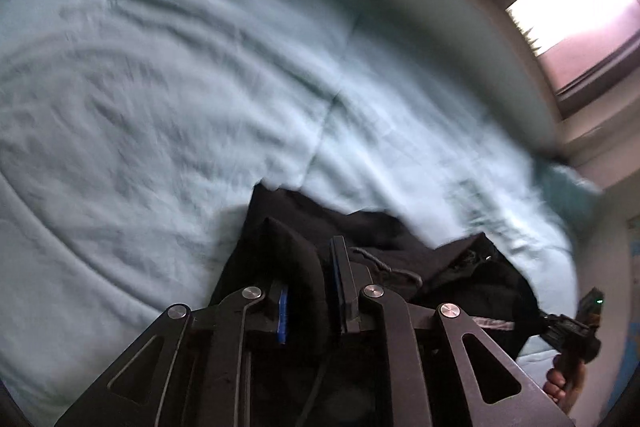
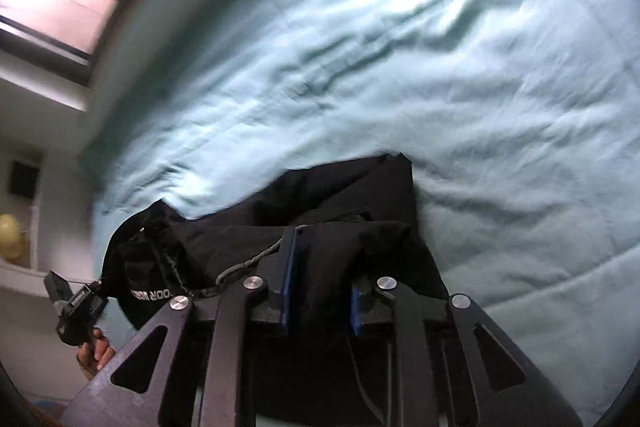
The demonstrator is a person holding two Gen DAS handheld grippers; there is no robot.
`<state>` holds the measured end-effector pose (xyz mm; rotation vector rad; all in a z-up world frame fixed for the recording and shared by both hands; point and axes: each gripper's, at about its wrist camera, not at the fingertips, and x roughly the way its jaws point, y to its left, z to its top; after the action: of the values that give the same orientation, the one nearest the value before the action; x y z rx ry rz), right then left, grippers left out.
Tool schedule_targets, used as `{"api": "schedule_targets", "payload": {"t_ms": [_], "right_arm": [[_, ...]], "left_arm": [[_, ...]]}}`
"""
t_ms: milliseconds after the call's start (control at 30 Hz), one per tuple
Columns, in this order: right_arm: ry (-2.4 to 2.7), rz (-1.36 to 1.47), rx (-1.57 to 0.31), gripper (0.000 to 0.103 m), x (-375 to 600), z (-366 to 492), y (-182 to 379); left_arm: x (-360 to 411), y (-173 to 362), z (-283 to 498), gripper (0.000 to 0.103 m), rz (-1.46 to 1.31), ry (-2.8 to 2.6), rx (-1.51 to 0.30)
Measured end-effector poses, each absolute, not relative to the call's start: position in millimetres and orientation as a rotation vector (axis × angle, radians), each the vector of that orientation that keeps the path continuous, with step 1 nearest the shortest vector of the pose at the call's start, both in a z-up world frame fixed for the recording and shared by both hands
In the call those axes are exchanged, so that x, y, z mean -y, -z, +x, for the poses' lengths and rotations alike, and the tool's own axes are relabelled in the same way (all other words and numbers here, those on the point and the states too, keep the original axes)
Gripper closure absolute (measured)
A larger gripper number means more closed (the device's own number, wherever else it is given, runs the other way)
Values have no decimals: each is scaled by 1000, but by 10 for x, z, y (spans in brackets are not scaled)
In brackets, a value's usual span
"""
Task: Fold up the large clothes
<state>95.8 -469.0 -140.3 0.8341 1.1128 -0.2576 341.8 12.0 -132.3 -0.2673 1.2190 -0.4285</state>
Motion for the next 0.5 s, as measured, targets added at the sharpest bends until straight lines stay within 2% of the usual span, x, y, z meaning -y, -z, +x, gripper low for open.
{"api": "schedule_targets", "payload": {"t_ms": [133, 300, 367, 400, 433, 467, 500], "right_arm": [[259, 801, -1189, 73, 4637, 1143, 1864], [201, 816, -1193, 73, 4746, 1151, 1802], [178, 820, -1170, 73, 4808, 1075, 1607], [161, 830, -1153, 72, 4840, 1045, 1529], [137, 843, -1137, 72, 4872, 986, 1442], [120, 856, -1127, 69, 4885, 944, 1369], [99, 868, -1116, 67, 4907, 883, 1278]], "left_arm": [[-20, 1924, 3611, 84, -296, 456, -1354], [-170, 1886, 3695, 78, -352, 545, -1390], [-262, 1746, 3666, 70, -358, 609, -1387], [-303, 1675, 3636, 59, -368, 643, -1386], [-363, 1604, 3607, 39, -380, 672, -1391], [-430, 1539, 3572, 30, -386, 684, -1406], [-465, 1488, 3548, 28, -393, 692, -1409]]}}
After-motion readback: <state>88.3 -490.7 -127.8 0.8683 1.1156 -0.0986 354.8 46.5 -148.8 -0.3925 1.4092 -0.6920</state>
